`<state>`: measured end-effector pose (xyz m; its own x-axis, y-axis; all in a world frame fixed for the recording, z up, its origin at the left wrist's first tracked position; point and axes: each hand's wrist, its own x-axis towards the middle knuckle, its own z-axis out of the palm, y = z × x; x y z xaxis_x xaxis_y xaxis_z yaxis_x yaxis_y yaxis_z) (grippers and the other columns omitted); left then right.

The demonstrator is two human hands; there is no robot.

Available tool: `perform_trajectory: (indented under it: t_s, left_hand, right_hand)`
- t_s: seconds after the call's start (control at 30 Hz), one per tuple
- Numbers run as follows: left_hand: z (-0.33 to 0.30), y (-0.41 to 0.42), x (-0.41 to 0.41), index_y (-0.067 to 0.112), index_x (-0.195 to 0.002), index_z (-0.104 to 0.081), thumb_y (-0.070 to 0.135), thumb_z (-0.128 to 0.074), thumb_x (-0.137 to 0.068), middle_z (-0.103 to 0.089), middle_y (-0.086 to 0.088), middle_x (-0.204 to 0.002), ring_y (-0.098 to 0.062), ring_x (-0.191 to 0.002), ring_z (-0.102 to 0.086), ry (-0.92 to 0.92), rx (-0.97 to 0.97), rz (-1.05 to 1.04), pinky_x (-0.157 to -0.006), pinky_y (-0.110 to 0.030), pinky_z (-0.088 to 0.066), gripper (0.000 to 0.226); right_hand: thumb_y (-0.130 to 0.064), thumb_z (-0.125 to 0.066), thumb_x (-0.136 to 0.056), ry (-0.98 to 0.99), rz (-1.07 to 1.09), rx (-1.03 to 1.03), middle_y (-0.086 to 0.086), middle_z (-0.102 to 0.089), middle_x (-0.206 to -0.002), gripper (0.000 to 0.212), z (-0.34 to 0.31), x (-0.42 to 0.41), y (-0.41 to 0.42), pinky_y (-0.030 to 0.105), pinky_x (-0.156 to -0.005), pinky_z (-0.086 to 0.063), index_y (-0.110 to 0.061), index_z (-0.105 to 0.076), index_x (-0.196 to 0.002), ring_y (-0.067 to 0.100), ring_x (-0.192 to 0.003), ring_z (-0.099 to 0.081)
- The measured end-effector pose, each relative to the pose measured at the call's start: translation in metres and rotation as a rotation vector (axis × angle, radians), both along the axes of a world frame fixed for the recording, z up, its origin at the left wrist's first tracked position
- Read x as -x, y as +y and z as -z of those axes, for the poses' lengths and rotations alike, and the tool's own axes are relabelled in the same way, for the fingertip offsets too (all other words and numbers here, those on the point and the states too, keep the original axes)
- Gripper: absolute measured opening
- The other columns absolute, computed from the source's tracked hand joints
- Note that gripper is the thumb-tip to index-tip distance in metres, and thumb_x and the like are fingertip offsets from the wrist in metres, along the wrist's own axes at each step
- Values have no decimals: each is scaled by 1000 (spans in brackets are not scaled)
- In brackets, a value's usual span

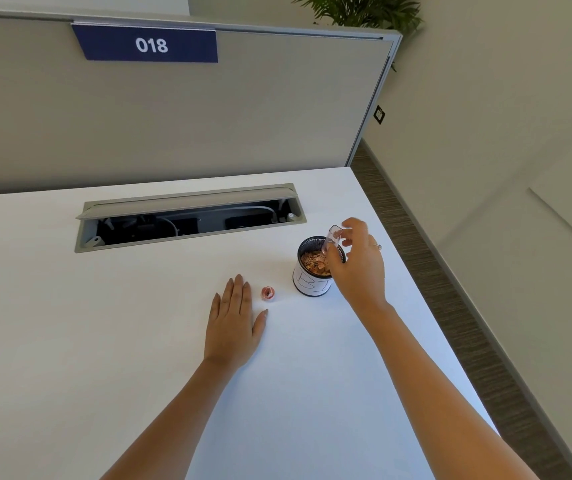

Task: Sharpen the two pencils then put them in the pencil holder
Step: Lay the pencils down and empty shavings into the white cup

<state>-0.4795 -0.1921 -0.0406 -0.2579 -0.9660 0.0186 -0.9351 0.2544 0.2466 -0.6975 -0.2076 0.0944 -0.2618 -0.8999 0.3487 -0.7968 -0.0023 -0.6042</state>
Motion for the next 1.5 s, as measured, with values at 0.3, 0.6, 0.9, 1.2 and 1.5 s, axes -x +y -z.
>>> perform_trajectory:
  t_s: [0.3,0.6,0.9,1.2,1.5]
  left_hand:
    - [-3,0,1,2,-146,-41,50,-24,-96,-35,-15,-156,-31,-146,-32,-7,-9,1,-116,-46,-27,71]
    - [-1,0,0,2,-145,-43,50,-24,-96,-36,-16,-156,-31,-145,-33,2,2,4,-115,-47,-28,71]
    - [1,0,-1,1,-144,-43,48,-25,-96,-38,-16,-155,-32,-144,-34,2,6,9,-114,-48,-30,69]
    - [-30,-7,-6,12,-154,-25,41,-38,-104,-21,-3,-163,-19,-152,-13,580,-314,-116,-121,-37,-9,59]
    - [-112,22,-2,20,-125,-63,39,-37,-101,-72,0,-119,-16,-117,-65,1483,-681,-161,-104,-33,-47,40]
  right_hand:
    - [-20,-61,-87,51,-9,8,-2,-66,-97,26,-2,-1,2,34,-66,-49,-22,-51,-111,22,-93,-57]
    - [-20,-59,-89,49,2,28,-1,-67,-99,30,-2,-4,2,29,-67,-44,-24,-54,-119,22,-94,-56]
    - [-13,-61,-88,-388,66,18,-5,-65,-93,44,-14,-14,9,13,-71,-50,-26,-47,-128,-1,-81,-61]
    - [5,-57,-88,-1595,-32,-125,13,-69,-100,10,-23,-45,37,27,-85,-56,-1,-60,-96,26,-95,-68]
    - [-3,-55,-91,-1880,-63,-353,14,-68,-102,16,7,-81,68,24,-79,-57,2,-64,-103,20,-92,-69]
